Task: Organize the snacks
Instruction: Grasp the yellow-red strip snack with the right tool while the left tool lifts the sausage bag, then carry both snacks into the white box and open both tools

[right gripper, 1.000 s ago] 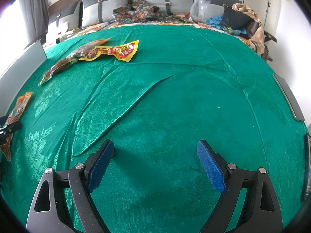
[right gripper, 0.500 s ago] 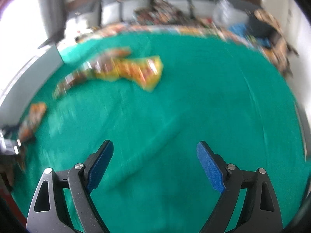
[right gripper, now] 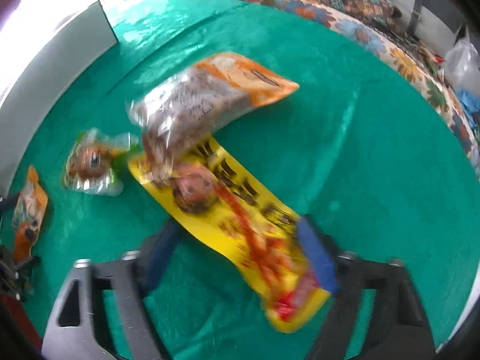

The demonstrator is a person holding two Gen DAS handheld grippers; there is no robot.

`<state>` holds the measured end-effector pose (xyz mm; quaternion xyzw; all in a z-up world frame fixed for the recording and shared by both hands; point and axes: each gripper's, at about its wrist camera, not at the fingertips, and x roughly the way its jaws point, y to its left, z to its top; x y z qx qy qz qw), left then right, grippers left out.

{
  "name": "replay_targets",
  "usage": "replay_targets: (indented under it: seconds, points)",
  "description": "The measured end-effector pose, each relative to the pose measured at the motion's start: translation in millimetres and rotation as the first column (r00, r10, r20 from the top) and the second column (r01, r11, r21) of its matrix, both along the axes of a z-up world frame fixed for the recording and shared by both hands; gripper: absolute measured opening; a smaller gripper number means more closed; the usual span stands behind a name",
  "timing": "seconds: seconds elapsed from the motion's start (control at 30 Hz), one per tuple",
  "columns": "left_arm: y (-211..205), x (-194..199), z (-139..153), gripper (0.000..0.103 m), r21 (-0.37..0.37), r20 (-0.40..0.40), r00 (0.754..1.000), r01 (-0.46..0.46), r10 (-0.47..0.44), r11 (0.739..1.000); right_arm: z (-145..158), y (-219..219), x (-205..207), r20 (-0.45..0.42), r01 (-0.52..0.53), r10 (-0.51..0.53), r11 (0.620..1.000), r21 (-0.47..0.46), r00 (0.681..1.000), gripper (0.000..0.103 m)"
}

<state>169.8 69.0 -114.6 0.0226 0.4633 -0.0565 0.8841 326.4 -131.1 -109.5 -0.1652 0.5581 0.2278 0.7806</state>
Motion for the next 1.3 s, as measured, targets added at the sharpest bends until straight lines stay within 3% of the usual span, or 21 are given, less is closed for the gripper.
replay_targets:
  seconds: [0.03,0.1,0.2,0.33,0.43,0.53,0.63,0.67,0.7,0.73,0.87,0.9,1.0,1.03,1.07,1.1,1.17,1.23,1.3]
  points:
    - [0,0,0,0.103,0.001,0.0,1.0,0.0,0.0,1.0,3,-3,-4,-0.015,0.003,-0.003,1.0,-0.001,1.0,0.033]
    - [0,0,0,0.103,0.002,0.0,1.0,-0.001,0.001,1.0,2,-18,-24,-0.118,0.056,-0.052,0.998,0.028,0.992,0.032]
    - [-1,0,0,0.103,0.004,0.0,1.0,-0.001,0.001,1.0,2,-29,-65,-0.185,0.111,-0.103,0.993,0.03,0.977,0.032]
    - [-1,0,0,0.103,0.004,0.0,1.0,-0.002,0.002,1.0,1,-47,-136,-0.308,0.224,-0.161,0.958,0.182,0.938,0.032]
    - [-1,0,0,0.103,0.005,0.0,1.0,-0.002,0.002,1.0,-8,-76,-176,-0.449,0.399,-0.206,0.829,0.392,0.869,0.025]
    - [-1,0,0,0.103,0.005,0.0,1.0,-0.002,0.002,1.0,-30,-130,-198,-0.563,0.614,-0.318,0.63,0.476,0.763,0.024]
    - [-1,0,0,0.103,0.005,0.0,1.0,-0.002,0.002,1.0,-31,-173,-205,-0.519,0.685,-0.459,0.582,0.437,0.721,0.04]
    - [-1,0,0,0.103,0.005,0.0,1.0,-0.002,0.002,1.0,-26,-185,-206,-0.486,0.69,-0.495,0.584,0.427,0.72,0.049]
    - [-1,0,0,0.103,0.005,0.0,1.0,-0.002,0.002,1.0,-21,-189,-207,-0.466,0.688,-0.51,0.593,0.419,0.723,0.07]
    - [-1,0,0,0.103,0.005,0.0,1.0,-0.002,0.002,1.0,-11,-190,-209,-0.422,0.68,-0.536,0.623,0.387,0.731,0.076]
    - [-2,-1,0,0.103,0.008,-0.004,1.0,-0.008,0.008,1.0,9,-154,-207,-0.311,0.577,-0.493,0.757,0.308,0.813,0.076]
    - [-2,-1,0,0.103,0.009,-0.013,1.0,-0.015,0.015,1.0,9,-133,-205,-0.265,0.534,-0.472,0.802,0.267,0.841,0.076]
    - [-4,-3,2,0.103,0.018,-0.076,0.997,-0.026,0.027,1.0,3,-79,-199,-0.161,0.425,-0.4,0.889,0.173,0.902,0.075]
    - [-4,-3,3,0.101,0.019,-0.104,0.994,-0.024,0.026,1.0,-1,-67,-203,-0.138,0.385,-0.367,0.913,0.138,0.92,0.075]
    - [-4,-4,4,0.087,0.016,-0.123,0.992,-0.017,0.019,1.0,-12,-49,-205,-0.112,0.336,-0.327,0.939,0.075,0.938,0.077]
    - [-5,-6,9,0.077,0.015,-0.116,0.993,-0.003,0.005,1.0,-13,-44,-210,-0.05,0.322,-0.32,0.946,0.033,0.946,0.071]
    - [-3,-10,18,0.056,-0.017,-0.119,0.993,0.02,-0.022,1.0,-13,-42,-216,-0.003,0.344,-0.344,0.939,0.017,0.939,0.049]
    - [4,-14,30,0.04,-0.06,-0.108,0.994,0.018,-0.025,0.998,-1,-61,-225,-0.044,0.402,-0.399,0.909,0.116,0.916,0.038]
    - [13,-18,34,0.039,-0.129,-0.128,0.992,-0.008,-0.008,0.992,7,-77,-232,-0.08,0.443,-0.436,0.878,0.18,0.896,0.036]
